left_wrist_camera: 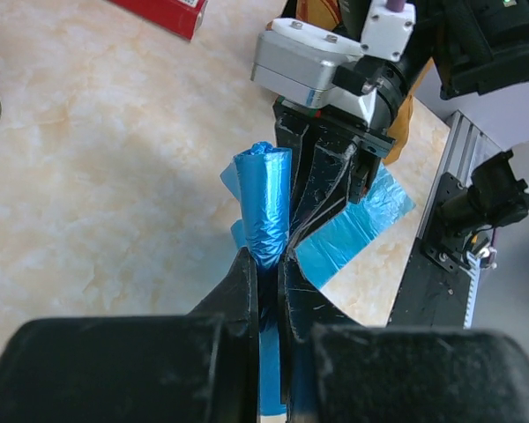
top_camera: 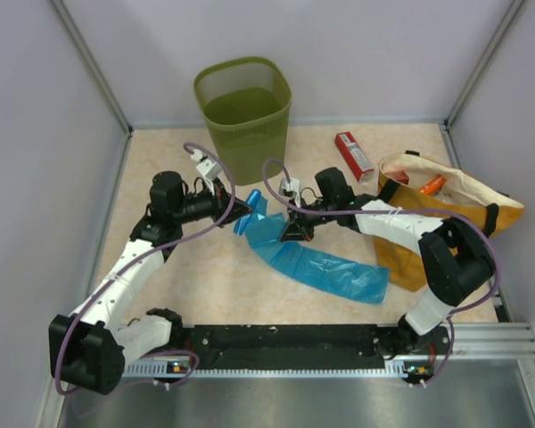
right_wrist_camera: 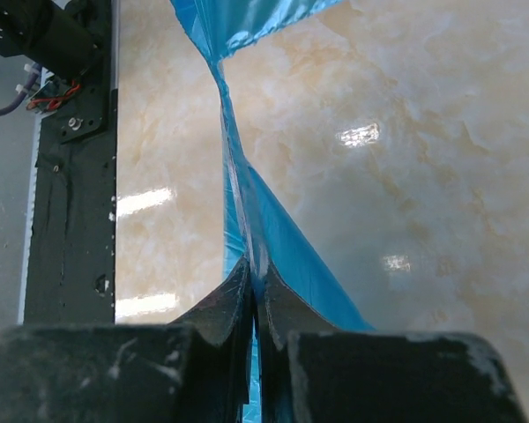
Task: Put the trash bags into the trash bin
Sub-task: Tear the trash bag at the center of the board.
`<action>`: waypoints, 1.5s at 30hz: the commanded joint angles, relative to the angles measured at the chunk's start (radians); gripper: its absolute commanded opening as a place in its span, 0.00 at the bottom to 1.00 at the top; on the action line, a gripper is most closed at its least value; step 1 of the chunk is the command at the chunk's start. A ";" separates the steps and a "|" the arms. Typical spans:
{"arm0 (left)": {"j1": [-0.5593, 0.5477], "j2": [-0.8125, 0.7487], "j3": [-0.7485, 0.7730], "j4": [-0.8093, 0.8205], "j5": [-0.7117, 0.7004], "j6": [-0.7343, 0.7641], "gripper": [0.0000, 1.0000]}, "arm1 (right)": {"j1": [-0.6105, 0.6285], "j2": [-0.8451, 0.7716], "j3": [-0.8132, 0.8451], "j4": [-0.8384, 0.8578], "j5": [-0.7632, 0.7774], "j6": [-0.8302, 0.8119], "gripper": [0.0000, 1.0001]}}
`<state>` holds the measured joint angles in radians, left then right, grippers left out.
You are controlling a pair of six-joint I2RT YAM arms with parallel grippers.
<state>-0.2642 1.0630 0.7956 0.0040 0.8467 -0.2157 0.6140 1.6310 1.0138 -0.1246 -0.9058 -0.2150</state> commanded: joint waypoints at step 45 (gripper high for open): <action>-0.050 -0.008 0.122 0.016 0.341 0.078 0.00 | 0.064 -0.020 0.216 -0.118 -0.208 -0.061 0.22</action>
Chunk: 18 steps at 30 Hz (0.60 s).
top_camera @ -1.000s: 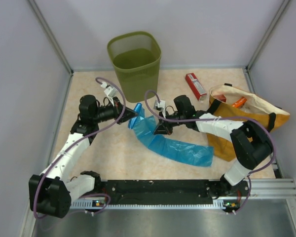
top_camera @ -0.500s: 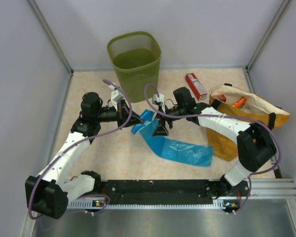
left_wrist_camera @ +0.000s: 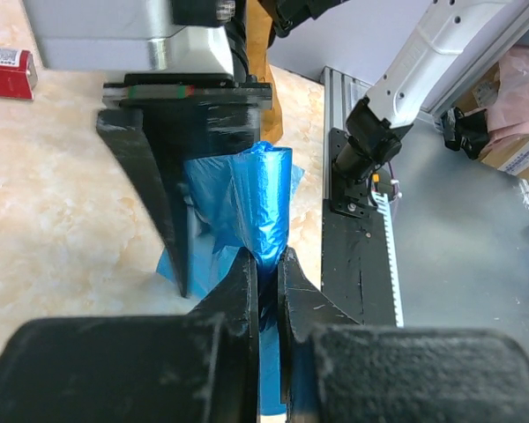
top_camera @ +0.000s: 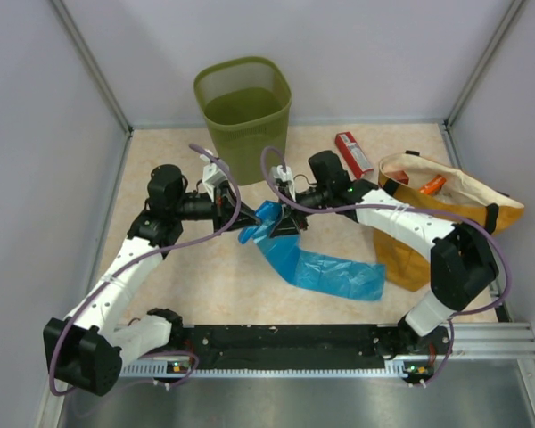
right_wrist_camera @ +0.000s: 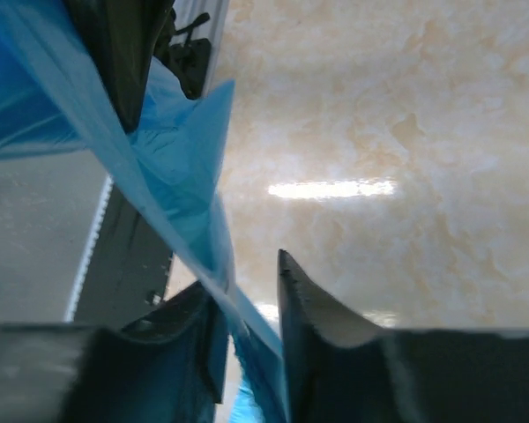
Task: Put the trash bags into the trash bin
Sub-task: Tear the trash bag at the center of the board.
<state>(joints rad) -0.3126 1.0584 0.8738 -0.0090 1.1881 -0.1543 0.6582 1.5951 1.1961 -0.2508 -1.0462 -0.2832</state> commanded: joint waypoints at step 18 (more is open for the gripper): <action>0.035 -0.008 -0.070 0.319 -0.298 -0.220 0.00 | 0.040 -0.046 -0.217 0.375 0.181 0.276 0.00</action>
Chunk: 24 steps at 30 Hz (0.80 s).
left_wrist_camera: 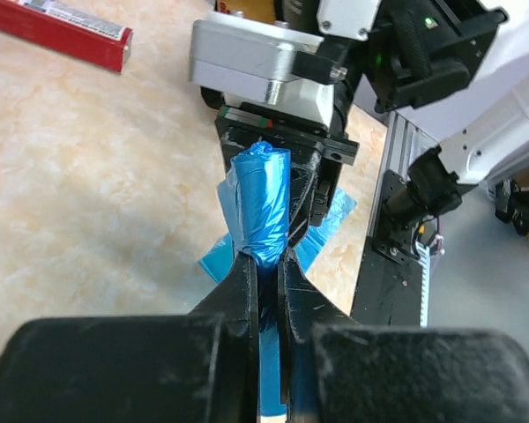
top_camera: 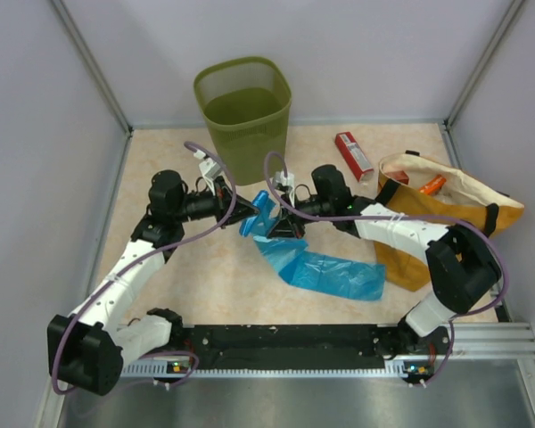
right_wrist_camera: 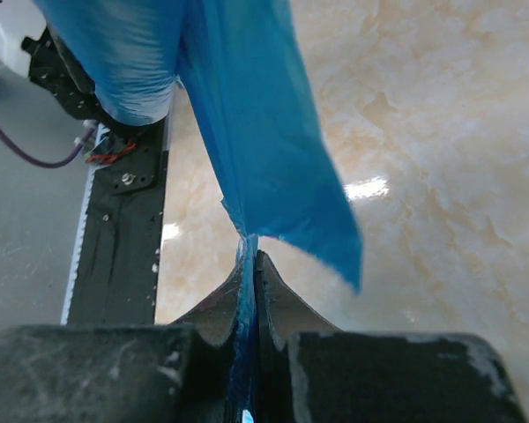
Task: Put the trash bags into the trash bin
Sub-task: Tear the trash bag at the center of the board.
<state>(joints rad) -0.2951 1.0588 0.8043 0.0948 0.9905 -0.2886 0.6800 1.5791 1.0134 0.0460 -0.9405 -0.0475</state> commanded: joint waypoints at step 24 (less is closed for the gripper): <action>0.053 0.043 0.084 -0.041 -0.643 -0.014 0.00 | 0.257 -0.085 -0.003 -0.147 0.233 -0.287 0.00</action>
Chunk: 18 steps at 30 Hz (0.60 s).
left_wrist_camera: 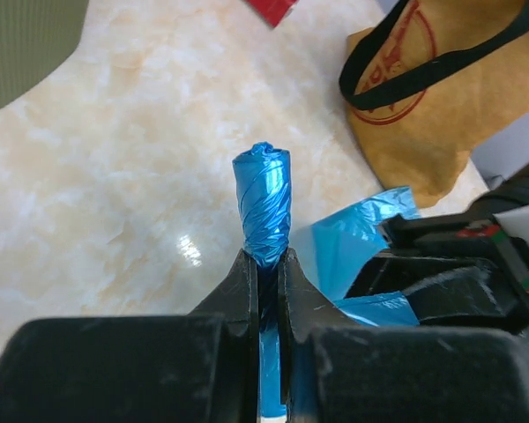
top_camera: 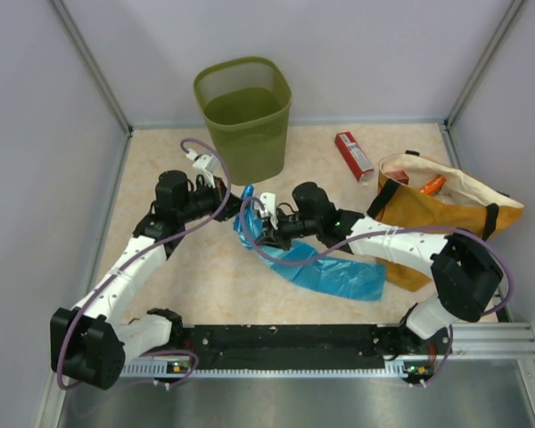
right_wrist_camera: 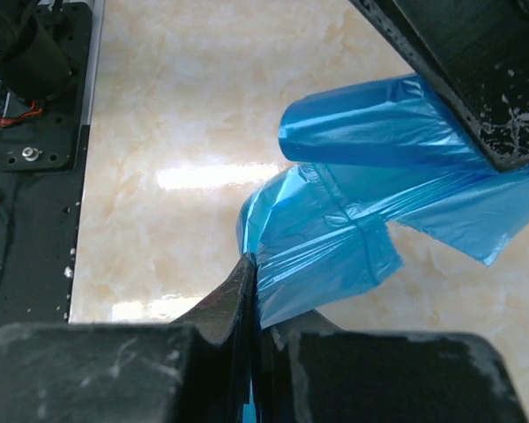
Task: Put the trash bags into the trash bin
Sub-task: Tear the trash bag at the center of the board.
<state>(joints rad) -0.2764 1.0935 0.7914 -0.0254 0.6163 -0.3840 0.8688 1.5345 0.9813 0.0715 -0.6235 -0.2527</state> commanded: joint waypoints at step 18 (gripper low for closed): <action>0.042 0.174 0.131 -0.056 -0.543 0.166 0.00 | 0.321 -0.025 0.151 -0.449 -0.041 -0.350 0.00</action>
<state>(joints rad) -0.2874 1.2278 0.8566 -0.3065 0.4194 -0.3092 1.0454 1.5303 1.0748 -0.1722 -0.4114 -0.5526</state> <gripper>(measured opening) 0.049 0.003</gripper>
